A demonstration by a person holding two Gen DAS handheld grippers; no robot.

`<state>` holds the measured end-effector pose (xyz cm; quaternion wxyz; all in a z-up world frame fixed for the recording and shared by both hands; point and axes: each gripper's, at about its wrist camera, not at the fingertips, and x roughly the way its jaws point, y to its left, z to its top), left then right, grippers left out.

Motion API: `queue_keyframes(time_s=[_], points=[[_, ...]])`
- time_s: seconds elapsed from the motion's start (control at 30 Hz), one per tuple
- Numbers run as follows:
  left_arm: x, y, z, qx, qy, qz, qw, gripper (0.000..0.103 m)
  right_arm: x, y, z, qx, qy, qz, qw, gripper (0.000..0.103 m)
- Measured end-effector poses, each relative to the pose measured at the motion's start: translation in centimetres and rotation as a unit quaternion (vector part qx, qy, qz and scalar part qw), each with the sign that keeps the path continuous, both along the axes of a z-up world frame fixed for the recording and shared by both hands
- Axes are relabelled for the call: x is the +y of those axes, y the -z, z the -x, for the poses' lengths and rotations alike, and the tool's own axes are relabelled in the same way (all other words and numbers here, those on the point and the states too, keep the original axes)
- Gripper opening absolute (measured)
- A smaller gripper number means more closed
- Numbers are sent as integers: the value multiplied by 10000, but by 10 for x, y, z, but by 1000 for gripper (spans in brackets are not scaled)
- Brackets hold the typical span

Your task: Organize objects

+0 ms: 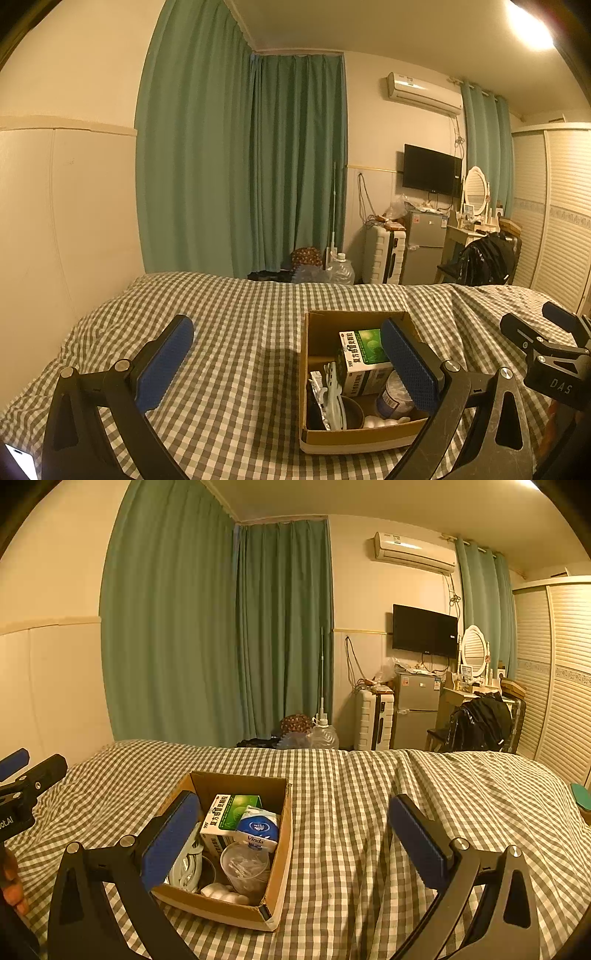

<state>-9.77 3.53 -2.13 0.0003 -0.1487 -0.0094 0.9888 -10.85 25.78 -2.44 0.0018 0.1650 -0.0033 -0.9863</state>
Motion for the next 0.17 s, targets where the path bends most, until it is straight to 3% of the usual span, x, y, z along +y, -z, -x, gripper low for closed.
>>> queue_keyframes(time_s=[0.17], points=[[2,1,-1,25,10,57,10000,103,0,3,1,-26,-8,-15,10000,103]])
